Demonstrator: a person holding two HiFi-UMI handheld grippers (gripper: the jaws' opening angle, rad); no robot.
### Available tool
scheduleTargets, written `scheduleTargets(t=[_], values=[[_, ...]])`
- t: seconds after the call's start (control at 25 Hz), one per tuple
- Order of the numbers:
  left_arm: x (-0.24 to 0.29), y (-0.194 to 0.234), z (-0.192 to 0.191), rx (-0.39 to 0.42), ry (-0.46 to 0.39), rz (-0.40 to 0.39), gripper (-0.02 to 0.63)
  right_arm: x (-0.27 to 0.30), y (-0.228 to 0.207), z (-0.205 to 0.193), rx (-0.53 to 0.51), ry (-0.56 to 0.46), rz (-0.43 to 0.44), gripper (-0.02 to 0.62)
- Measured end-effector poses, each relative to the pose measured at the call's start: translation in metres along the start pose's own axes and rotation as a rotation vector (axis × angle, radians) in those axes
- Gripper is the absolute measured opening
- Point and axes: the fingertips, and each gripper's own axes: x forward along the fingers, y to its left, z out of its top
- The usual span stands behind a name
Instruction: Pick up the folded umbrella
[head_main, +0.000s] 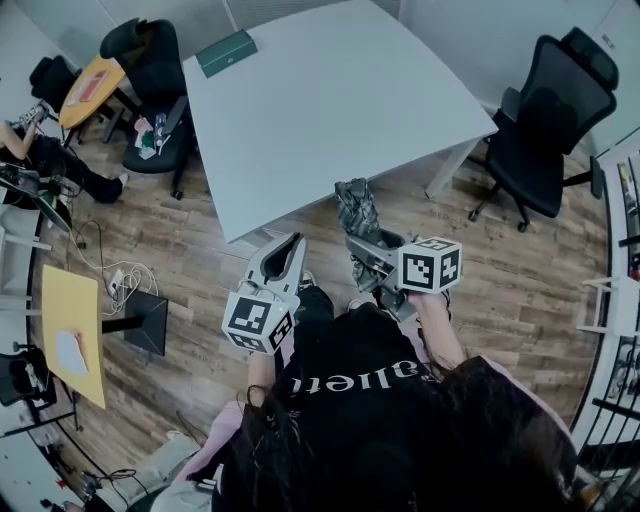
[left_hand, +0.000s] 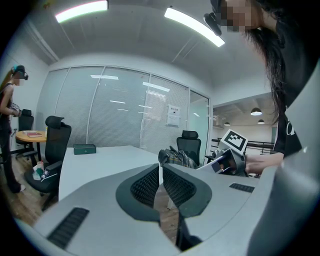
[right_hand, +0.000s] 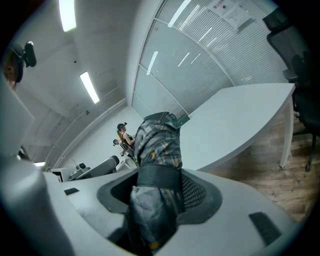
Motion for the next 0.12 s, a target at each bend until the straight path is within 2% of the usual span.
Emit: scheduleTargets(t=[0.12], values=[[0.0007, -0.0032, 0.0014, 0.003, 0.003, 0.0, 0.026, -0.0022, -0.0001, 0.0006, -0.003, 0.002, 0.002, 0.232]])
